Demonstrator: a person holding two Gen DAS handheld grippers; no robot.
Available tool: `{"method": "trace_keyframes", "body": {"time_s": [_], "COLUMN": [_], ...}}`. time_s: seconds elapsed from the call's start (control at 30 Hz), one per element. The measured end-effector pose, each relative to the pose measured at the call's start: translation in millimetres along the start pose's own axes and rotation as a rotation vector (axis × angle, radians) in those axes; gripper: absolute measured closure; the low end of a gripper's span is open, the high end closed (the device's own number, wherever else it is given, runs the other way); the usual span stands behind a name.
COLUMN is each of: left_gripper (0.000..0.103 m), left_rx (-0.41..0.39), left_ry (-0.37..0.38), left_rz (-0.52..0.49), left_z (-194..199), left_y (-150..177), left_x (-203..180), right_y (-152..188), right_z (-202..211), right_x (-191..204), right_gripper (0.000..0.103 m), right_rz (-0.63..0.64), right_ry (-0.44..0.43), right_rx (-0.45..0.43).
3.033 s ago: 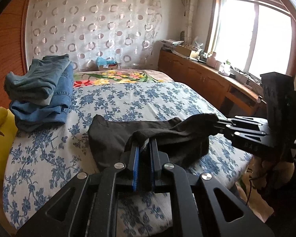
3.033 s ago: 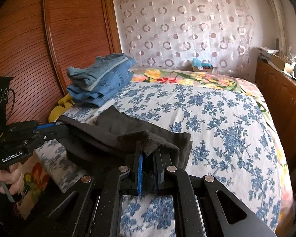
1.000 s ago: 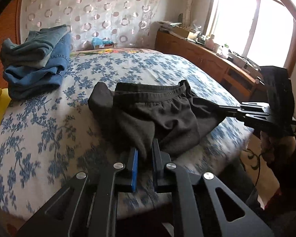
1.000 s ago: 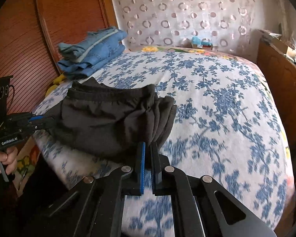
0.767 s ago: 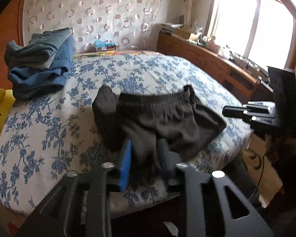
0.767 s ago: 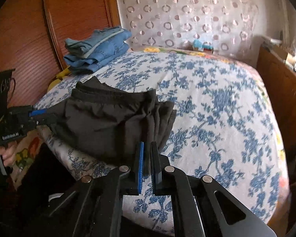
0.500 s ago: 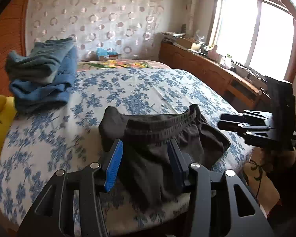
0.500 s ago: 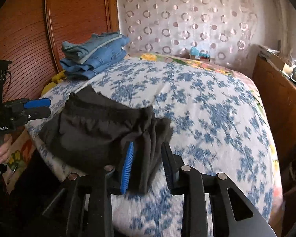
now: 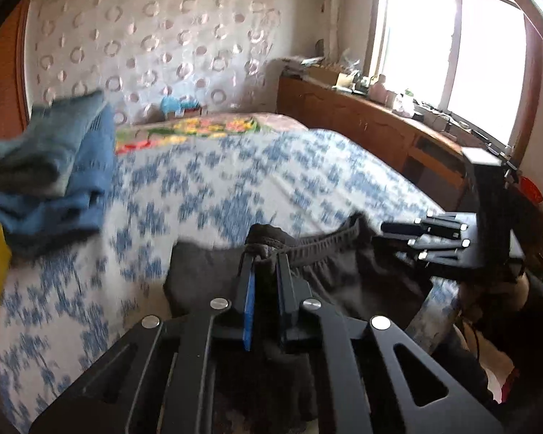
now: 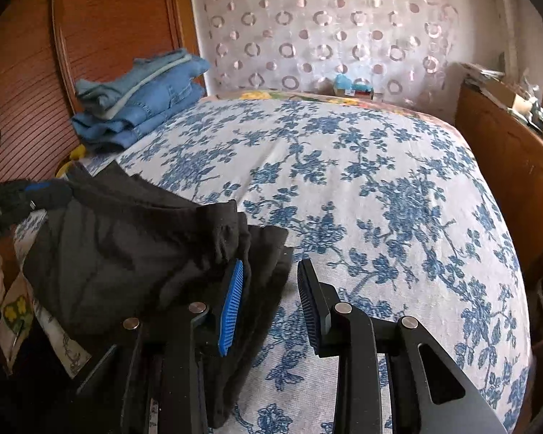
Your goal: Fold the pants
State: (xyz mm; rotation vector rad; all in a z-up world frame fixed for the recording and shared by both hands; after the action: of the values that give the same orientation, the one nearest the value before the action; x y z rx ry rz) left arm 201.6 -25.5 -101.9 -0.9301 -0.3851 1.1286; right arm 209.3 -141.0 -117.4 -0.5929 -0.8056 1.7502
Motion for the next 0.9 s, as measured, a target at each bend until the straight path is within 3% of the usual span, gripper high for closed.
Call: {"method": "trace_keyframes", "body": {"time_s": [0.2,0.47,0.9], "left_gripper": [0.09,0.055,0.055], "left_rx": [0.012,0.052,0.064], "left_ry": [-0.061,-0.091,-0.099], "left_rz": [-0.039,0.02,0.054], "left_z": [-6,-7,34], "left_y": [-20,3,62], "left_x": [3,21,12], "right_y": [2,1,25], "right_z": [4,15,57], "right_x": [-9,-15,3], "right_gripper": [0.071,0.071,0.071], "right_rz": [-0.04,-0.075,-0.039], "right_ry": [0.018,0.005,-0.049], "right_rx": [-0.013,-0.02,-0.021]}}
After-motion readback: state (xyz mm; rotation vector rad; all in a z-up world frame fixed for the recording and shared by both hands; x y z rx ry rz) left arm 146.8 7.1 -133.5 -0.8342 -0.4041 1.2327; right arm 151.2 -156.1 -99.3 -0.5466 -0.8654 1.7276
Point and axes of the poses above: each gripper's, at about its wrist camera, not at the fingertips, and z roughly against the way its jaws point, x to its left, y to its underside, the point moved 8 cm from there along -z, roughly the way its jaws point, and after that the axes turned 7 degrees about y, right-handed, at the moved point
